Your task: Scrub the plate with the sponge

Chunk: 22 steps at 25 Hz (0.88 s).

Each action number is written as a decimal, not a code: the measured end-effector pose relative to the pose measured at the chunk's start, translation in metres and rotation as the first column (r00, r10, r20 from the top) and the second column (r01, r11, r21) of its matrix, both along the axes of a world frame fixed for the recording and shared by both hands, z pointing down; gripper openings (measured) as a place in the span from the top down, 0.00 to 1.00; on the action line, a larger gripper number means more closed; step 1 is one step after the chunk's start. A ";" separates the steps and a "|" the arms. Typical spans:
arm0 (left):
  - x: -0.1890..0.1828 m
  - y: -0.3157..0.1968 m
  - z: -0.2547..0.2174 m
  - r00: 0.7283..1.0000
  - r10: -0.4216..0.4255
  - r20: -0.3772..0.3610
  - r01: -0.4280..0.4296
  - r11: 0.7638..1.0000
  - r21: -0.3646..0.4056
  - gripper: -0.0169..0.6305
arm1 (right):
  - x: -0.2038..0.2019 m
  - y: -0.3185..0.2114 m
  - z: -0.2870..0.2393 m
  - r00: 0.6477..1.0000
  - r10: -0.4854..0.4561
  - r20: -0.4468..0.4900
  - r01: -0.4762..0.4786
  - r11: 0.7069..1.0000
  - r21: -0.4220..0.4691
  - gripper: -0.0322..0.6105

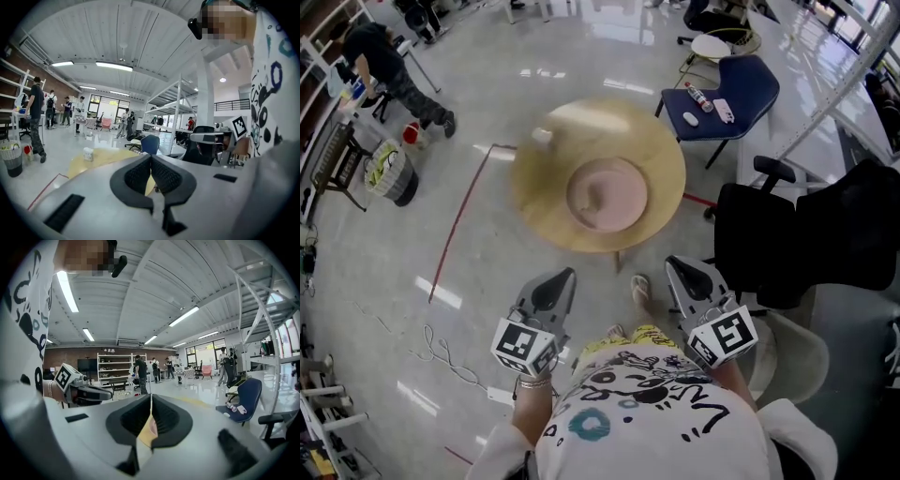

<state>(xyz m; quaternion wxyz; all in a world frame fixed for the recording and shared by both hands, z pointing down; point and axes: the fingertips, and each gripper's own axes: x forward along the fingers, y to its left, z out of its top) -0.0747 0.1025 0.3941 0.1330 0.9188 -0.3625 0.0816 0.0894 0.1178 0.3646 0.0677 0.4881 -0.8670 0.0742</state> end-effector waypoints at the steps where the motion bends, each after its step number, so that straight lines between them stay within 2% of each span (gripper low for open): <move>1: 0.000 -0.005 0.002 1.000 -0.008 0.002 0.008 1.000 -0.003 0.95 | 0.001 -0.006 0.001 1.000 -0.009 -0.001 0.009 1.000 -0.001 0.91; 10: 0.011 -0.077 0.010 0.992 -0.122 0.021 0.122 0.992 -0.013 0.95 | 0.014 -0.089 0.003 0.993 -0.122 0.001 0.122 0.992 -0.008 0.91; 19: 0.014 -0.141 0.011 0.969 -0.243 0.043 0.244 0.970 -0.019 0.95 | 0.022 -0.160 -0.001 0.973 -0.232 0.017 0.232 0.972 -0.027 0.91; 22: 0.015 -0.155 0.029 0.953 -0.289 0.086 0.291 0.957 -0.007 0.95 | 0.028 -0.178 0.008 0.966 -0.257 0.024 0.257 0.965 -0.049 0.91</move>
